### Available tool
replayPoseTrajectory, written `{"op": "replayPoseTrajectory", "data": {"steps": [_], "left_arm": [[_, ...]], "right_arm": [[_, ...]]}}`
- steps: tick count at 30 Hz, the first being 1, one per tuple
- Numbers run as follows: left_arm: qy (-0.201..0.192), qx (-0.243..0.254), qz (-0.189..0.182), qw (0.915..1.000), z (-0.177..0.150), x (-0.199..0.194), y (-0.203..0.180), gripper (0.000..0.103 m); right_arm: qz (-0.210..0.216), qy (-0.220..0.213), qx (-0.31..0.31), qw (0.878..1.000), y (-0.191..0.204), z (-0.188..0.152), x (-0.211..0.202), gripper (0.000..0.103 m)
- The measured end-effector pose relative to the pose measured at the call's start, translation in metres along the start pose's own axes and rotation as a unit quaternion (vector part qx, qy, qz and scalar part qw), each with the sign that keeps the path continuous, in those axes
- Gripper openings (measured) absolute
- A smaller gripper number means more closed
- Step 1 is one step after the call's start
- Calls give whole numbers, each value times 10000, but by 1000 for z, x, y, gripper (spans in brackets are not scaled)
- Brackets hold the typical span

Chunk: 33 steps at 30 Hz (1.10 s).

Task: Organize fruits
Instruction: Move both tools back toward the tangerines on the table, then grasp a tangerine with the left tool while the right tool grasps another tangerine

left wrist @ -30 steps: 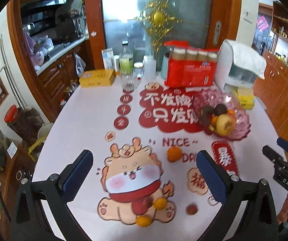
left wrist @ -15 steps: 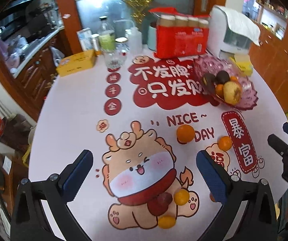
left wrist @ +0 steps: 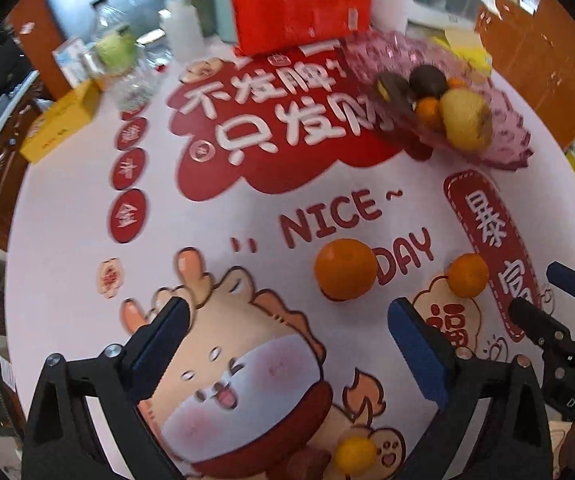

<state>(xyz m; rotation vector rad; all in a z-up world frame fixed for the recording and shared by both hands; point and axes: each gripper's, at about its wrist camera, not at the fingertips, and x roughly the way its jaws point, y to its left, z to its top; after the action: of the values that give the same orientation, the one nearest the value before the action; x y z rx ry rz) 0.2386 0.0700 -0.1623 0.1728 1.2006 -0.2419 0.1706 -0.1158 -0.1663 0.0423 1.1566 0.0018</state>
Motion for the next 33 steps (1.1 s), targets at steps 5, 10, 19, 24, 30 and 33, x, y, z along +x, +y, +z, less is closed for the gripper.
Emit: {"op": "replayPoseTrajectory", "data": {"steps": [5,10,19,24,30,33], "left_arm": [[244,-20,-171,9996,5,29,-2,94],[368,-71,-346,9987,9,46,-3,86],[314,-56,-735,9968,15,53,-13,69],[279,0,-895,9956,15,55,-23,55],[365,-5,-933,9950,16,63,-33,43],[334,97,-748,9966,15,61,-39,42]], "right_arm": [[96,253,24,9996,2,6,26,67],[140,394,-31,9991,6,11,45,67],[168,508,-170,9984,11,15,62,63],[260,656,-110,9974,8,12,71,45],[313,427,-121,9985,8,12,70,40],[273,439,-149,9985,9,12,70,39]]}}
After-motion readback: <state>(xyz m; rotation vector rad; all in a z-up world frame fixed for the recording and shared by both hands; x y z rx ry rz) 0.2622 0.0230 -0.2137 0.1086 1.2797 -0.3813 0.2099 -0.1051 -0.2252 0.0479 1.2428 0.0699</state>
